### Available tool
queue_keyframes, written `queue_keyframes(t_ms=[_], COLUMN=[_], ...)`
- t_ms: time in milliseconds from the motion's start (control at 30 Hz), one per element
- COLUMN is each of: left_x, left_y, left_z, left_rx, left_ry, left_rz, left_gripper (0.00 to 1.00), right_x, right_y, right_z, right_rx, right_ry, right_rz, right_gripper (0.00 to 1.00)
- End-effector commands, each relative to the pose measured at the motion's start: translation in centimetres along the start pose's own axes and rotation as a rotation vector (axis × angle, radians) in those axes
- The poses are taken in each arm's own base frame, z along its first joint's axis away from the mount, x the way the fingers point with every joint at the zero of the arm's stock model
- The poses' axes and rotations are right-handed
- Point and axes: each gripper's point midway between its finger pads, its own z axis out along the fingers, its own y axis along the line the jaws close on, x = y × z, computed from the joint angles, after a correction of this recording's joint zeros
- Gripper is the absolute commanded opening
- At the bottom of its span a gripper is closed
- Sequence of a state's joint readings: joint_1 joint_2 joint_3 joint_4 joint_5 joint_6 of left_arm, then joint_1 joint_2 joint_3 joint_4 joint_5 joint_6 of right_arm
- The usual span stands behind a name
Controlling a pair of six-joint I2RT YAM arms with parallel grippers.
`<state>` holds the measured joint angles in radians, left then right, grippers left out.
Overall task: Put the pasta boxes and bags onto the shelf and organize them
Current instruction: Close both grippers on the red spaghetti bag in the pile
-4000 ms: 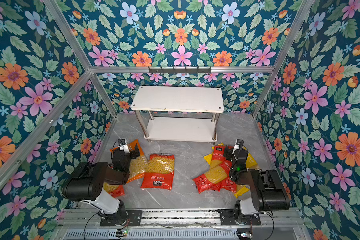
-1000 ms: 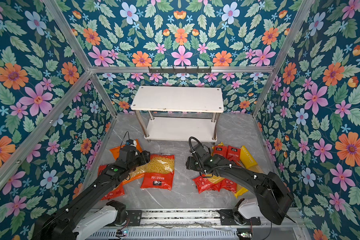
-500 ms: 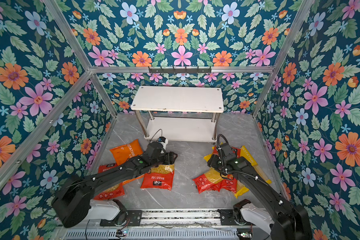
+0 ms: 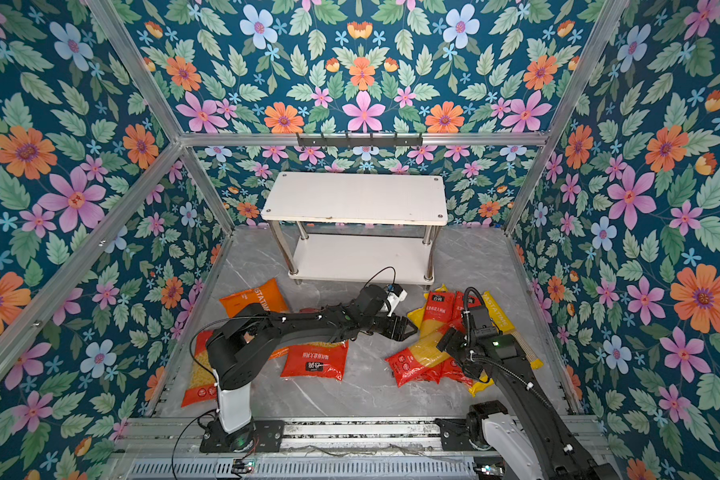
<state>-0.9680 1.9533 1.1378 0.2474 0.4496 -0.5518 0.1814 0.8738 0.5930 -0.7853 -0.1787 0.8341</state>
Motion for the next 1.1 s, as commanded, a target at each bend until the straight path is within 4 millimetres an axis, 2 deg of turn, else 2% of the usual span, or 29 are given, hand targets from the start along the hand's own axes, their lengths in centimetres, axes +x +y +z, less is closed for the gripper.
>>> queue_keyframes(t_ms=[0, 233, 333, 400, 533, 700, 867, 1000, 1067], left_x=[0.4, 3.0, 3.4, 3.7, 4.2, 4.6, 4.5, 4.3, 4.1], left_y=[-1.6, -2.3, -3.4, -4.1, -3.9, -3.2, -3.3, -3.4, -3.3], left_z=[0.8, 1.4, 1.1, 1.0, 1.4, 1.8, 2.2, 2.8, 2.8], left_rx=[0.113, 0.17, 0.203, 0.22, 0.213, 0.176, 0.18, 0.187, 0.18], left_ry=[0.016, 0.084, 0.098, 0.104, 0.118, 0.154, 0.176, 0.18, 0.169], left_rz=[-0.02, -0.053, -0.048, -0.045, -0.069, -0.087, -0.108, -0.117, -0.116], left_gripper=[0.76, 0.73, 0.69, 0.68, 0.67, 0.66, 0.63, 0.58, 0.55], right_x=[-1.8, -4.8, -5.2, -4.8, -3.1, -0.3, 0.2, -0.1, -0.2], right_y=[2.3, 5.8, 7.1, 6.8, 3.7, 0.0, 0.6, 2.7, 3.5], right_z=[0.7, 0.2, 0.3, 0.3, 0.7, 3.3, 5.0, 4.5, 3.9], right_rx=[-0.096, -0.213, -0.257, -0.251, -0.191, -0.144, -0.212, -0.299, -0.33], right_ry=[-0.057, -0.168, -0.169, -0.155, -0.15, -0.088, -0.072, -0.078, -0.083], right_rz=[-0.008, -0.055, -0.076, -0.077, -0.022, 0.015, -0.008, -0.071, -0.098], right_gripper=[0.84, 0.8, 0.8, 0.8, 0.8, 0.79, 0.75, 0.69, 0.62])
